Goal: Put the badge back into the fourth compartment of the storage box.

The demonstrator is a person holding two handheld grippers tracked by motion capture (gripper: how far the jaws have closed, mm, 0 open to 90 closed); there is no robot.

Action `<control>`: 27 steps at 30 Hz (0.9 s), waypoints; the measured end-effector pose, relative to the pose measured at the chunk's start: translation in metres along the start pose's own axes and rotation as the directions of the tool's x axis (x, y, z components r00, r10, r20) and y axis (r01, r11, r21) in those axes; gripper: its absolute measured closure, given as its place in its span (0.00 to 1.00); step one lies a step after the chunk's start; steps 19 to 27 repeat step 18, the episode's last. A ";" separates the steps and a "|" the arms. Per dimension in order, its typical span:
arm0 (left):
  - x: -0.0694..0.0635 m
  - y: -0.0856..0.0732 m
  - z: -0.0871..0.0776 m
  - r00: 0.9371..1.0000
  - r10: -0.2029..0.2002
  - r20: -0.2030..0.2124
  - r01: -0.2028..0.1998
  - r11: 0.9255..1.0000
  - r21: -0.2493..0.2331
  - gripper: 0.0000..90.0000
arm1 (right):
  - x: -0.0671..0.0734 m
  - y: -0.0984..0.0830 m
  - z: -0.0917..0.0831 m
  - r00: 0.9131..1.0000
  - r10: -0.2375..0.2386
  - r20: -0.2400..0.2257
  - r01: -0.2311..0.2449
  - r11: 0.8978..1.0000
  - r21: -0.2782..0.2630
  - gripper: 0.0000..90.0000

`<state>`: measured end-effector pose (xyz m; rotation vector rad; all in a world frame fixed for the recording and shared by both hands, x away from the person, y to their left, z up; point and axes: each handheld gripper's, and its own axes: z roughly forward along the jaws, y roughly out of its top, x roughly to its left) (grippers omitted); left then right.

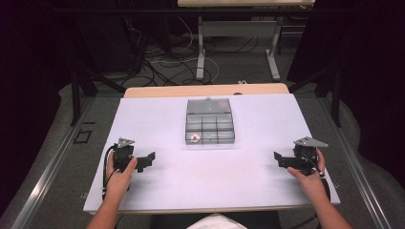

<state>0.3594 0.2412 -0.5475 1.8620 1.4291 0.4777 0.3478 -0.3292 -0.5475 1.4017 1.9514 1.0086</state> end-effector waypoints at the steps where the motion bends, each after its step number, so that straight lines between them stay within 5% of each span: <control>1: 0.001 -0.001 0.001 1.000 0.000 0.001 0.000 1.000 0.002 0.01 | 0.000 0.000 0.000 1.000 0.001 0.000 -0.001 1.000 0.000 0.05; 27: 0.006 -0.003 0.006 1.000 -0.002 -0.010 0.003 1.000 0.031 0.02 | -0.004 -0.003 0.003 1.000 0.022 -0.002 -0.022 1.000 0.014 0.05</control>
